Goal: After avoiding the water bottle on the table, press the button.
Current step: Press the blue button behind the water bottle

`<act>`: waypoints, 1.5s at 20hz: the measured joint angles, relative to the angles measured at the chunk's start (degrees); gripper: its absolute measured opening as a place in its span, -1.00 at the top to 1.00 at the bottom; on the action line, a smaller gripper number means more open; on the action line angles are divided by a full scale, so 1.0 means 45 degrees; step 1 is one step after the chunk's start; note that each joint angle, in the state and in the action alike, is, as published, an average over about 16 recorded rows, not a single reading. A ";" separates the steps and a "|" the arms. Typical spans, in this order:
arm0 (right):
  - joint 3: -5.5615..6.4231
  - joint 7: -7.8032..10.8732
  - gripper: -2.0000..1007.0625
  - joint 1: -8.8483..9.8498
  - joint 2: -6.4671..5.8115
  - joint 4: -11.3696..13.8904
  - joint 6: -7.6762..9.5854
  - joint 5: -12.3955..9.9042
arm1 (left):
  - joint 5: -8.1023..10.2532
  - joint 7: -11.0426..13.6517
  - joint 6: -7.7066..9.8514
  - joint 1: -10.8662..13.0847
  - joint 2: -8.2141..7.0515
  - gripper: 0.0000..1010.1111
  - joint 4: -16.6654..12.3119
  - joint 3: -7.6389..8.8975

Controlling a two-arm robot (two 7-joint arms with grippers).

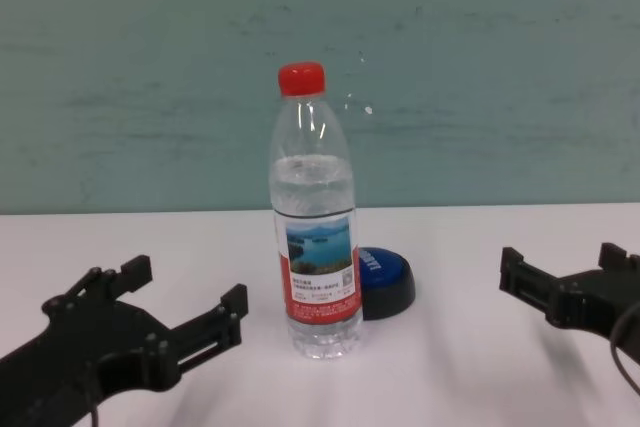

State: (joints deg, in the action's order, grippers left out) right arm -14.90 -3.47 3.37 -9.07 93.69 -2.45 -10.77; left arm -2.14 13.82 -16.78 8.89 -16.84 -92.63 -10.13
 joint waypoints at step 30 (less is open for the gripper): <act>0.0000 0.0000 -0.99 0.0000 0.0000 0.0000 0.0000 0.0000 | -0.0057 -0.0070 0.0093 0.0085 -0.0073 -0.98 -0.0170 0.0043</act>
State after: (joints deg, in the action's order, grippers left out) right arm -14.90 -3.47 3.37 -9.07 93.68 -2.45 -10.77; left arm -2.39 13.51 -16.36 9.27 -17.17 -93.40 -9.94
